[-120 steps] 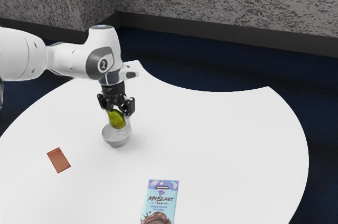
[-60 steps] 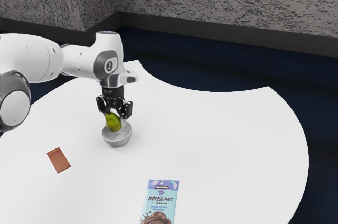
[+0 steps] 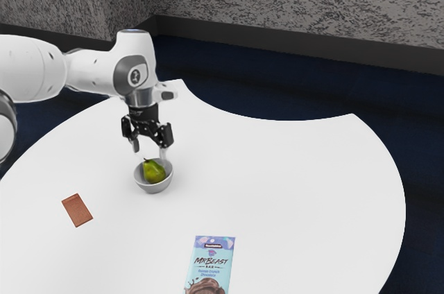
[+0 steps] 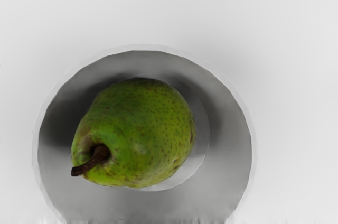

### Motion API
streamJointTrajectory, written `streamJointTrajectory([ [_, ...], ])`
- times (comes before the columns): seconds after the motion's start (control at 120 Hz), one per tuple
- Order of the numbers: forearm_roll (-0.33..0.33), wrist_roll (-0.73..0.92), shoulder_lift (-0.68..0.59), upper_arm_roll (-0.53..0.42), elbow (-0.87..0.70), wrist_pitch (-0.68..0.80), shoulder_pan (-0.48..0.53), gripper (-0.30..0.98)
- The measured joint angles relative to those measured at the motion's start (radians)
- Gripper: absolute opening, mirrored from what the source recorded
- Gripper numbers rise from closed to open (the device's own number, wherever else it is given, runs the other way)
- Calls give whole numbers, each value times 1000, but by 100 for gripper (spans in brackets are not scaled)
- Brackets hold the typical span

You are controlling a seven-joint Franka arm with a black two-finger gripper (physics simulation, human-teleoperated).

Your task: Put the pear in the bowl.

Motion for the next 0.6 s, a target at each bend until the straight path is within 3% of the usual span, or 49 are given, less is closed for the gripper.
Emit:
streamJointTrajectory([
  [0.233, 2, -4, -178, -65, -4, -55, -3, 67],
  [0.6, 15, -40, -314, -81, 144, -307, -3, 68],
])
